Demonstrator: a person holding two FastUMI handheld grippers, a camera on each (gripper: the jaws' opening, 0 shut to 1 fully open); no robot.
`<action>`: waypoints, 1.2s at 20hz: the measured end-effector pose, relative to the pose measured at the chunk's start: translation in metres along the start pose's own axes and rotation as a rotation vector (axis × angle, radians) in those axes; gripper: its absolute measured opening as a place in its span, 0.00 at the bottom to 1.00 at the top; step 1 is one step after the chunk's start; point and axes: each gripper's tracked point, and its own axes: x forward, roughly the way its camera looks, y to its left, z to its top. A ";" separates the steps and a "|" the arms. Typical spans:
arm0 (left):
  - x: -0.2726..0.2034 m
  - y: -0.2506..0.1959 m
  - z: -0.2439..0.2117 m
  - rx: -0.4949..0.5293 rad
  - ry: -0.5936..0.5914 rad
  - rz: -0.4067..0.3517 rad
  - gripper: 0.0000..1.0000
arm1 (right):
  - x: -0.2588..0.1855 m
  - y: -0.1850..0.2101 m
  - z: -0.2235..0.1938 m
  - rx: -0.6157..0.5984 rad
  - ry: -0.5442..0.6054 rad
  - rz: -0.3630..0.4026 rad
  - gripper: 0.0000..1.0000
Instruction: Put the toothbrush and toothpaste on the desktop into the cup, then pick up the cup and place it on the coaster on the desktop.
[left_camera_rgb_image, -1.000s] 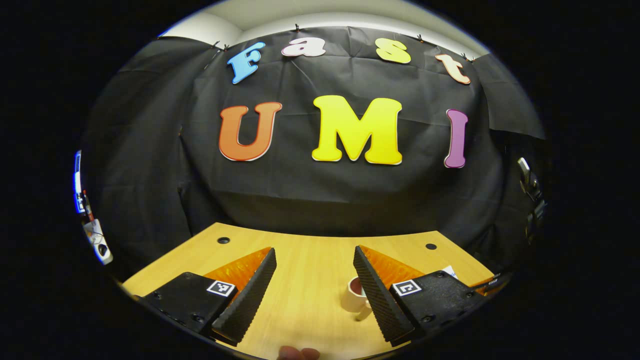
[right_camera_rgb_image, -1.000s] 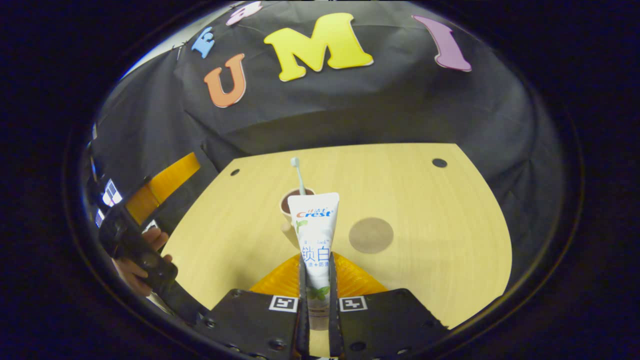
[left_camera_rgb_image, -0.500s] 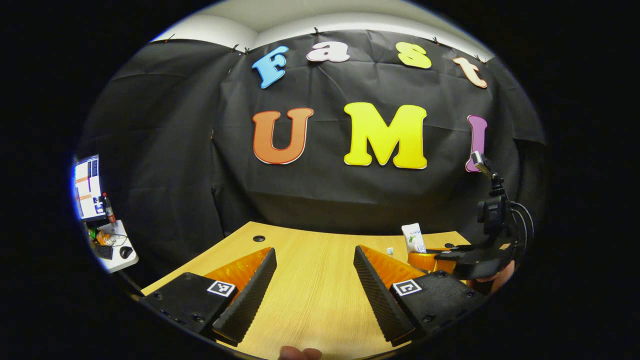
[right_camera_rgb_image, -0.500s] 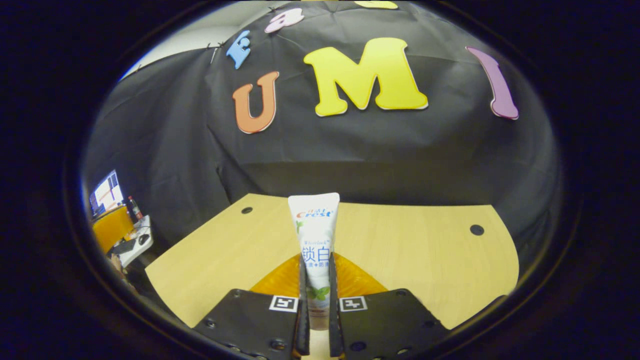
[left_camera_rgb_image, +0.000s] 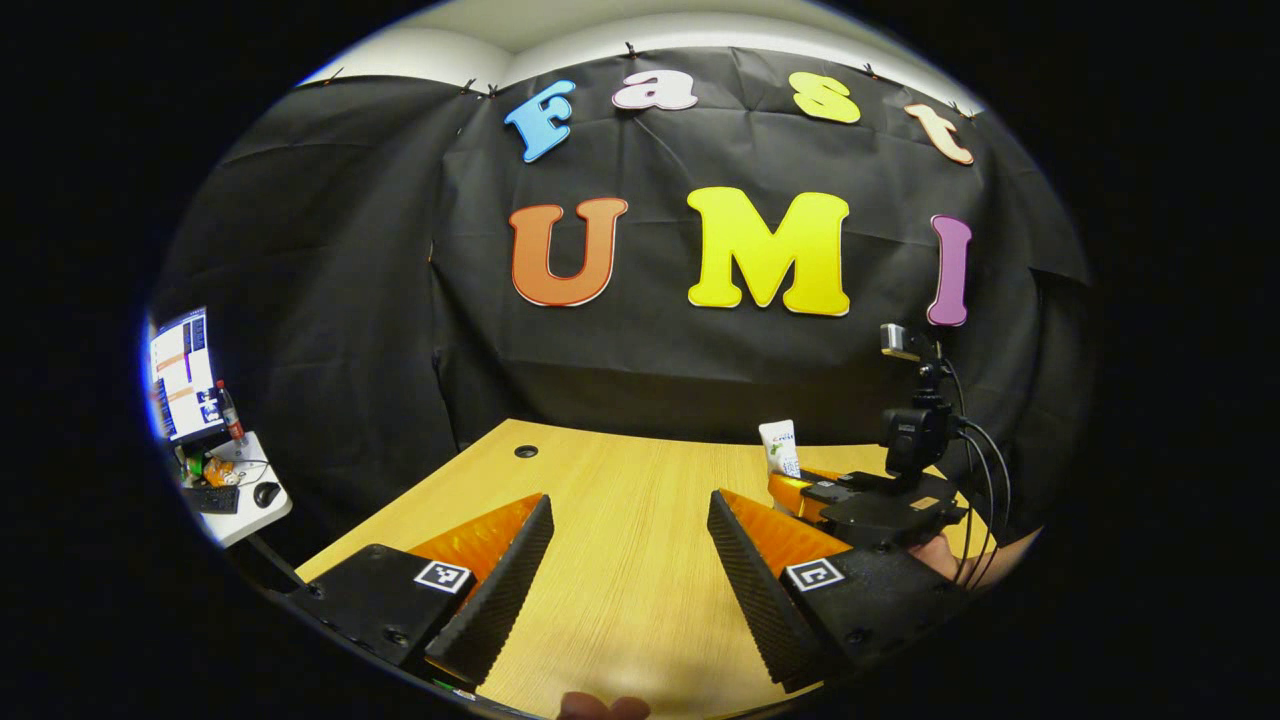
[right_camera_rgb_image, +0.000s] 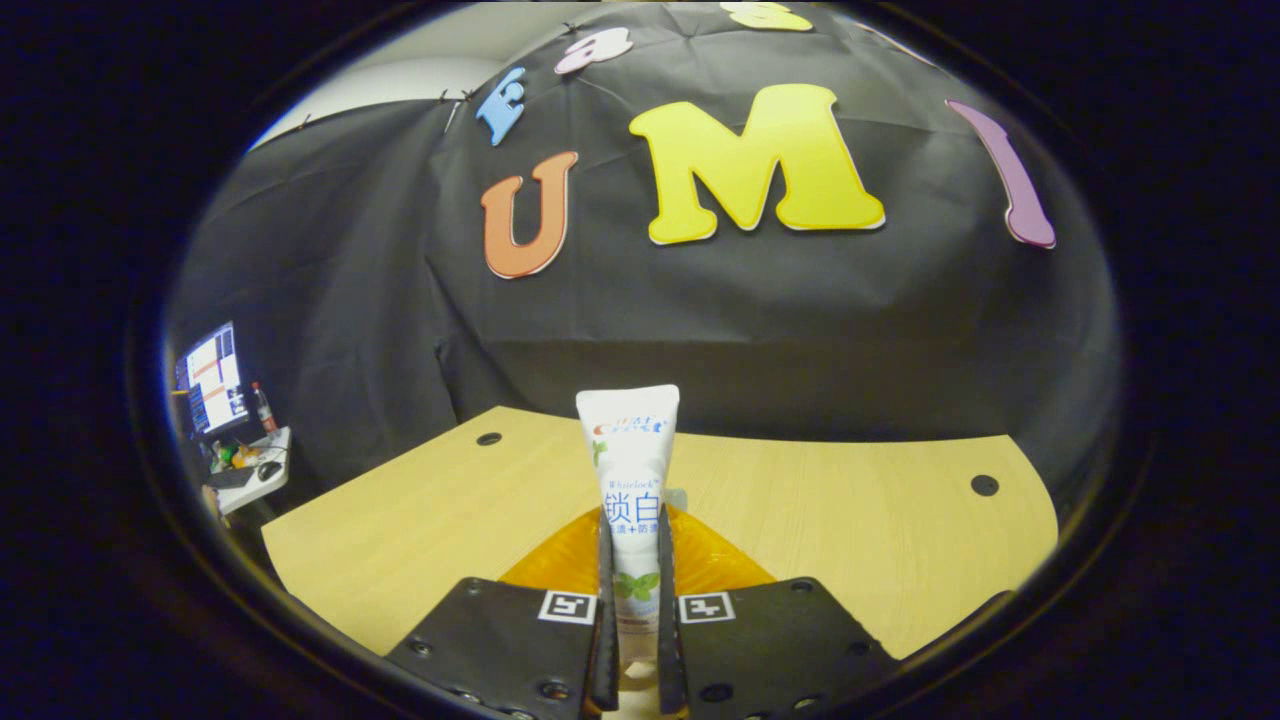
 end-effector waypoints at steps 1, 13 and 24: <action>-0.001 0.001 -0.001 -0.009 0.006 0.002 0.98 | 0.003 -0.002 -0.001 0.005 0.001 0.001 0.15; 0.000 0.003 -0.013 -0.037 0.046 0.016 0.99 | -0.006 0.001 -0.013 0.014 0.012 0.026 0.32; 0.008 -0.025 -0.007 -0.054 0.051 -0.037 0.99 | -0.058 -0.015 0.012 0.030 -0.035 -0.016 0.96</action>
